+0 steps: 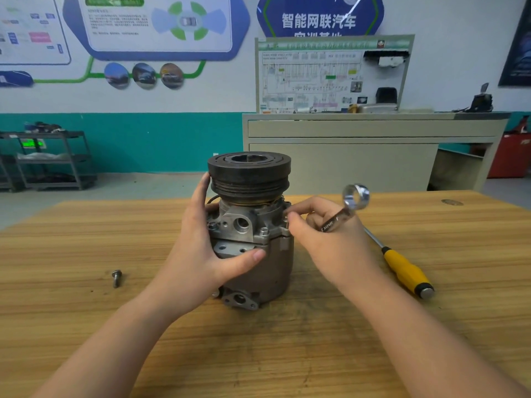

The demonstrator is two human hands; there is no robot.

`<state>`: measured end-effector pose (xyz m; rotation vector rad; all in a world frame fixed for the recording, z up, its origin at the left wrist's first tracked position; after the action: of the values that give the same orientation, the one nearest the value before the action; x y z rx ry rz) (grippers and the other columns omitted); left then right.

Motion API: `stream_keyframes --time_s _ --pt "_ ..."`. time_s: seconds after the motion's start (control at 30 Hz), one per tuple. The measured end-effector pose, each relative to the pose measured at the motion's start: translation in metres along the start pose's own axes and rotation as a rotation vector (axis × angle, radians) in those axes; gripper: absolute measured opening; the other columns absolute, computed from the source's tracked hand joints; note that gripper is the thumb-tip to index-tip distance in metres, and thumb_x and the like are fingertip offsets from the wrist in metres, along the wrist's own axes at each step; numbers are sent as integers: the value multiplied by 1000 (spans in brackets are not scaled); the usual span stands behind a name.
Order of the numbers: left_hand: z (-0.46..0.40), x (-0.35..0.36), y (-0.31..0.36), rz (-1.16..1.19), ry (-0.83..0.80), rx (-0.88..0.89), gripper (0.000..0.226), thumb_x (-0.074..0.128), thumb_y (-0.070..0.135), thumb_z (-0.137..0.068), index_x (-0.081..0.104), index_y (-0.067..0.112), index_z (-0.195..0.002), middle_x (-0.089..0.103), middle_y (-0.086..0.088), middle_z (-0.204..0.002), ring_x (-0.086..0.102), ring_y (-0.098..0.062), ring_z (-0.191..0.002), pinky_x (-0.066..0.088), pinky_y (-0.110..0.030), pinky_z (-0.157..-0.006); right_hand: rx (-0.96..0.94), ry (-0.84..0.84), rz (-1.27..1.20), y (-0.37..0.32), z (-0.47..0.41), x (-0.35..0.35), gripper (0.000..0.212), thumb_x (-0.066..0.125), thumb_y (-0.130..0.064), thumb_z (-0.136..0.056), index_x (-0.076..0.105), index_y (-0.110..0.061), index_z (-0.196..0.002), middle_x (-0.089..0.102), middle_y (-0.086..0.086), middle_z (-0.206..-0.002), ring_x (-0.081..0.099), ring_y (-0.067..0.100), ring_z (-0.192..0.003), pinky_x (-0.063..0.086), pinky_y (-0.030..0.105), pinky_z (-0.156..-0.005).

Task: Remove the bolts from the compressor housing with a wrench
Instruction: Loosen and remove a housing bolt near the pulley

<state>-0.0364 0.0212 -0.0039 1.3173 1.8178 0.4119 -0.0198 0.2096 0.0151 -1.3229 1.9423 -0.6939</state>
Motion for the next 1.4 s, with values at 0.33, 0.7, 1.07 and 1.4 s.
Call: stream_keyframes --time_s 0.33,0.7,1.07,1.4 --pt "-1 0 1 19 11 4 112 74 68 -52 -3 66 -134 32 14 -137 31 21 -122 27 7 -89 -2 2 -41 -2 0 -1 9 66 -18 -88 66 -21 -80 45 -15 -42 40 -1 -39 28 7 -42" --pt "0 -1 1 6 21 6 115 73 69 -52 -6 64 -135 32 13 -137 30 18 -124 29 4 -90 -4 29 14 0 -1 -2 17 74 -25 -81 65 -16 -70 45 -17 -40 42 -1 -40 29 6 -43" --pt "17 -10 56 -367 317 385 48 62 55 -76 54 38 -120 38 6 -130 33 -18 -126 26 -19 -105 -126 32 -84 -27 7 -3 19 64 -46 -76 68 -27 -77 66 -11 -64 58 -1 -56 44 14 -51" --pt "21 2 72 -284 205 532 35 65 36 -80 63 22 -112 62 12 -108 49 -13 -106 41 -24 -95 -286 -115 -136 -37 15 13 8 72 -29 -79 73 -23 -82 67 -14 -69 60 -3 -62 41 6 -58"
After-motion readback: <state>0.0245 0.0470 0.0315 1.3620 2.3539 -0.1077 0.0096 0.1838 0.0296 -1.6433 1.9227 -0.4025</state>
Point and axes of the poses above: each hand's wrist, its own z-axis away from the middle knuckle, its own x-axis out of the palm, y = z × x, the point moved 7 cm from there along -z, towards the middle knuckle
